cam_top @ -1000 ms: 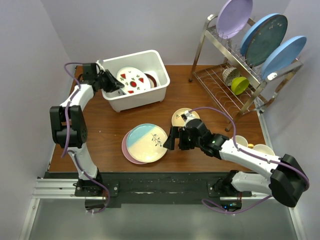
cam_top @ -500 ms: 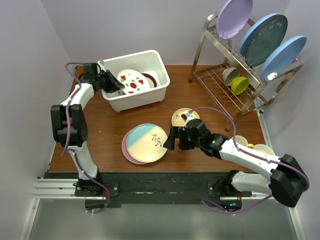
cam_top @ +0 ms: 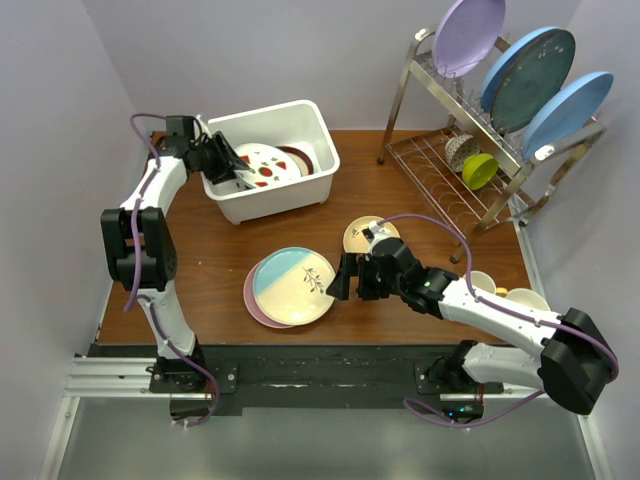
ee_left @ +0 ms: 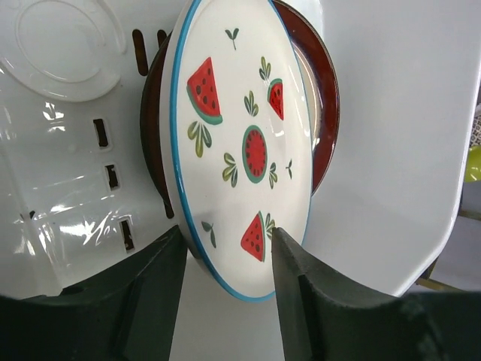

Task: Place the plates into the plastic bin on the countertop
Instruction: Place the plate in the plastic bin.

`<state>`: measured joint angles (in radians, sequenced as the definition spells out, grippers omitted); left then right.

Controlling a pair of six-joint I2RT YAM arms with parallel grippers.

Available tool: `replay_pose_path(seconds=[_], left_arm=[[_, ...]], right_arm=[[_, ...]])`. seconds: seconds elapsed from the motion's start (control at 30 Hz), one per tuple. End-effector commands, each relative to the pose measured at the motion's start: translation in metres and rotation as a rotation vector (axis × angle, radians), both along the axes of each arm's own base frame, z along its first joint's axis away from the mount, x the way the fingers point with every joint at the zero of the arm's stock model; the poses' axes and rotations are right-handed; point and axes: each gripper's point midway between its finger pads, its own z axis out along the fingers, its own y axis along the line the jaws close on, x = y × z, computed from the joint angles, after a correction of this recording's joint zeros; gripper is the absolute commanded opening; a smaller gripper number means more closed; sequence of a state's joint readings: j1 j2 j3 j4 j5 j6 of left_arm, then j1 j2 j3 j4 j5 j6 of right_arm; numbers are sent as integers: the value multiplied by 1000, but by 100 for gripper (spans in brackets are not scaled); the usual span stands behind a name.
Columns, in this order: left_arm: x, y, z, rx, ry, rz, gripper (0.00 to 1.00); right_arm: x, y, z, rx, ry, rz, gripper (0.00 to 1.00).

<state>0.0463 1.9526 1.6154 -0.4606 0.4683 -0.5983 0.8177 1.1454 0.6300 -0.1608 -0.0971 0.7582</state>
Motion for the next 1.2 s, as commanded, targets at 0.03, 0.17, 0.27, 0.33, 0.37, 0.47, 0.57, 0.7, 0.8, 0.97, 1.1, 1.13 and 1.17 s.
replay_pose_path(seconds=[0.03,0.17,0.27,0.33,0.37,0.47,0.57,0.7,0.8,0.97,1.1,1.13,1.17], left_arm=[[7,13,14,60,-31,4,55],[7,18,10,92,-2,15,58],[8,26,8,140,21,28,61],[5,33,4,182,45,37,63],[6,36,6,198,44,43,65],[3,44,4,250,57,51,68],[1,49,6,284,54,50,70],[2,43,17,264,10,18,74],[5,33,34,223,-48,-11,75],[5,18,73,145,-155,-44,76],[2,3,117,62,-267,-74,79],[-2,0,135,52,-308,-79,79],[-5,-2,144,41,-331,-85,80]], right_arm=[[1,2,0,7,-7,11,99],[1,3,1,7,-6,11,99],[1,2,1,6,-6,12,99],[0,3,0,5,-3,15,99],[1,2,-1,4,-1,13,99],[1,3,-1,5,0,16,99],[0,4,-1,6,6,17,99],[0,4,-2,7,9,21,99],[0,4,-2,8,11,19,99],[0,5,0,12,11,17,99],[0,5,1,14,11,18,99],[0,5,1,17,10,16,99],[-1,6,1,16,11,20,99]])
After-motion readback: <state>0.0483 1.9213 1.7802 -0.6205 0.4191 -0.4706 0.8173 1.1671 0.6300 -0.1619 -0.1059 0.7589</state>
